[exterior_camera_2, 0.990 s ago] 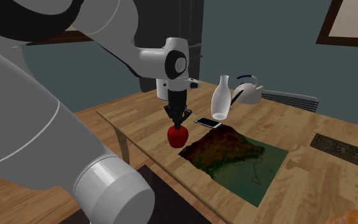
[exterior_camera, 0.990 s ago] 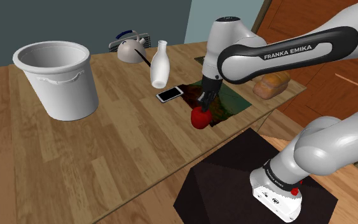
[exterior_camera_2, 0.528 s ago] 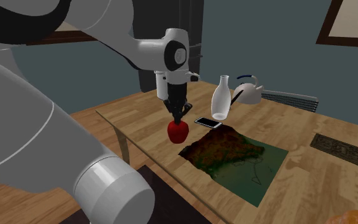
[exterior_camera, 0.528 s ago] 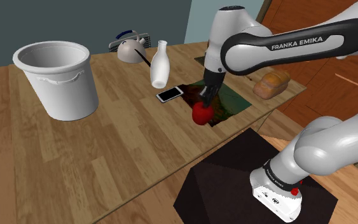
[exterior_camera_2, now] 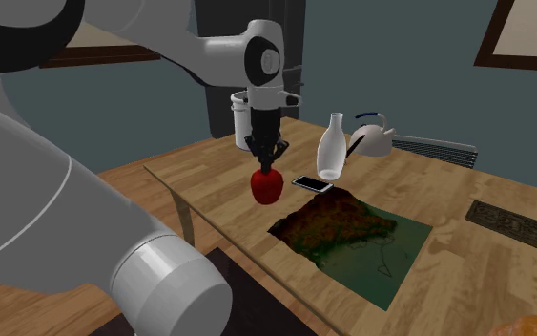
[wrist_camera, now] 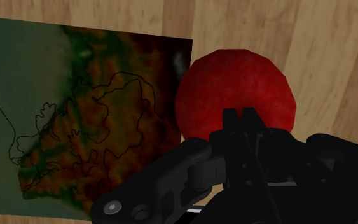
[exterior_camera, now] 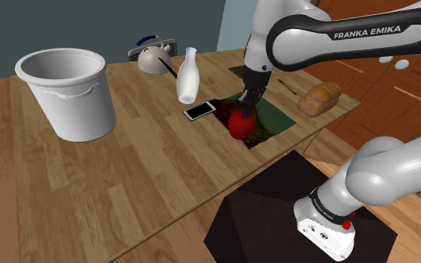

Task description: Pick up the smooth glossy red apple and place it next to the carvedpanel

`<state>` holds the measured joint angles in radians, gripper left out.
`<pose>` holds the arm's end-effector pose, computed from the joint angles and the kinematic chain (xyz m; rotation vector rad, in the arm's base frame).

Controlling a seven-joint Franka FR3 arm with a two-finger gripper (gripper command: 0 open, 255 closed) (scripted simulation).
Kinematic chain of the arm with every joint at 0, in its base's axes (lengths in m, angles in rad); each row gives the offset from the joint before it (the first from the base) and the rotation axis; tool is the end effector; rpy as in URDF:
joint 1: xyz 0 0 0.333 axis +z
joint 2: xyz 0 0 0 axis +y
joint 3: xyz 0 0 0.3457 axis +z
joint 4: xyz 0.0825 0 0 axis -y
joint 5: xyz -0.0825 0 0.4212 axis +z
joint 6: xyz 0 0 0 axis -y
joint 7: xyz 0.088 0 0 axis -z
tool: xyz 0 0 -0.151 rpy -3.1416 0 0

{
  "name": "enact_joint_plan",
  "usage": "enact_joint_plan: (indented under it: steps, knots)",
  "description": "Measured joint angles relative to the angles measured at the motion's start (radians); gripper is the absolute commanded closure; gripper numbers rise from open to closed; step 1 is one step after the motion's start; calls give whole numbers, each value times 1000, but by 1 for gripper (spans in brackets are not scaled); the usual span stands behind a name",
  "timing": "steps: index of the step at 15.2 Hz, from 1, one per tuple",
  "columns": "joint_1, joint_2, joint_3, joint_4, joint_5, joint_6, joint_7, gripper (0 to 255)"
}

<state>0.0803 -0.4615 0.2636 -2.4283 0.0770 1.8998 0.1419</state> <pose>0.3923 0.1500 0.4292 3.0708 0.2200 -0.1030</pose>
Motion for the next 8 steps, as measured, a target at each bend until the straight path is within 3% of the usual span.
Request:
enact_joint_plan:
  steps: [8]
  knots:
    - [-2, -20, -10, 93, -3, -112, -4, 255]
